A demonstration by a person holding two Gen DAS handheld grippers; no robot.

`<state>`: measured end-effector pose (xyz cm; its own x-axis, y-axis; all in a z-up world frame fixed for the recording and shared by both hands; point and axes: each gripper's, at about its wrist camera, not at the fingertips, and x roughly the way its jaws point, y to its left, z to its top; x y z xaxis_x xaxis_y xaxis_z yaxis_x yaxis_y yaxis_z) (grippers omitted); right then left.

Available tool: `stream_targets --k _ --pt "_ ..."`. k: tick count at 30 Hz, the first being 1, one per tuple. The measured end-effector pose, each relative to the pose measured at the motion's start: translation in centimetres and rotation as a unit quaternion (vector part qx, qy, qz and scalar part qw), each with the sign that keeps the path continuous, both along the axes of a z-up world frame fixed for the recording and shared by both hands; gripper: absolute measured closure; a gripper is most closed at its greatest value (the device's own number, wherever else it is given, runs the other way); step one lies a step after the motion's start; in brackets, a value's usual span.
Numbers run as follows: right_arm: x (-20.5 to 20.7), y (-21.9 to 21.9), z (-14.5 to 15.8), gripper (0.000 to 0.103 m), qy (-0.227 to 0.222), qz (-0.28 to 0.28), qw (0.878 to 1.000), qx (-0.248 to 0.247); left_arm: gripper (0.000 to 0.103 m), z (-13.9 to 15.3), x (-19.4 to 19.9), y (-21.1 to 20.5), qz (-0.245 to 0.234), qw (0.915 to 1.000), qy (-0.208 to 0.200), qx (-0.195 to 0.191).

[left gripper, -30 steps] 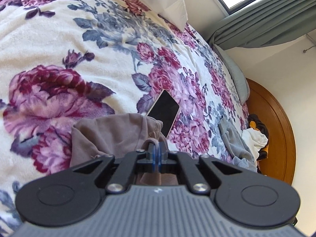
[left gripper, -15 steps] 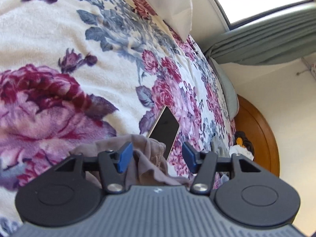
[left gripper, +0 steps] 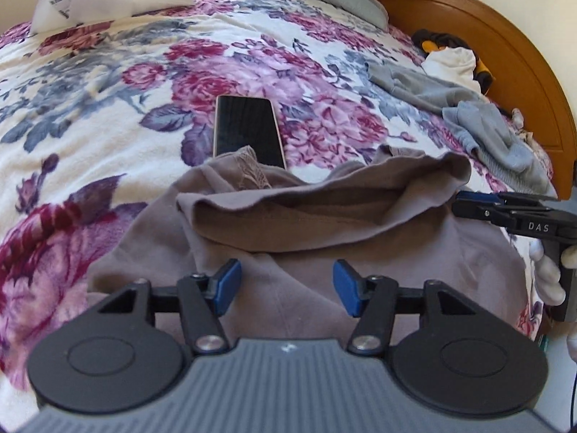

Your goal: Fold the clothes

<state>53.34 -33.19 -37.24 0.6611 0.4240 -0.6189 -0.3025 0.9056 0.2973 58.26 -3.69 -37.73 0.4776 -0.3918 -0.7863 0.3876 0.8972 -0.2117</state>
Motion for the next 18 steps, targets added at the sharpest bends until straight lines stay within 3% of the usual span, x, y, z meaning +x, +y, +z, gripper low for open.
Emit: stream_targets --k 4,6,8,9,10,12,15,18 --pt "1.3 0.4 0.7 0.06 -0.029 -0.021 0.999 -0.007 0.046 0.1 2.1 1.4 0.04 0.9985 -0.036 -0.008" --pt "1.3 -0.1 1.6 0.038 -0.072 -0.055 0.996 0.003 0.041 1.4 2.4 2.8 0.097 0.9922 -0.074 -0.024" --pt "-0.1 -1.2 2.7 0.004 -0.145 -0.104 0.983 0.033 0.024 2.8 1.9 4.9 0.158 0.9801 -0.111 -0.047" --pt "-0.7 -1.6 3.0 0.0 -0.167 -0.118 0.978 0.045 0.019 3.2 1.5 5.6 0.171 0.9762 -0.122 -0.055" --pt "-1.2 -1.9 3.3 0.0 -0.181 -0.124 0.974 0.054 0.017 3.6 1.0 6.2 0.181 0.9727 -0.131 -0.063" --pt "-2.7 -2.4 3.4 0.0 -0.194 -0.107 0.974 0.054 0.017 4.2 -0.1 6.4 0.164 0.9755 -0.138 -0.049" --pt "-5.1 -1.7 2.7 0.005 -0.204 -0.061 0.977 -0.004 0.017 4.3 -2.2 4.9 0.09 0.9858 -0.142 0.002" --pt "-7.0 -0.5 1.9 0.038 -0.186 -0.004 0.981 -0.056 0.017 3.8 -4.0 3.4 0.022 0.9912 -0.128 0.025"
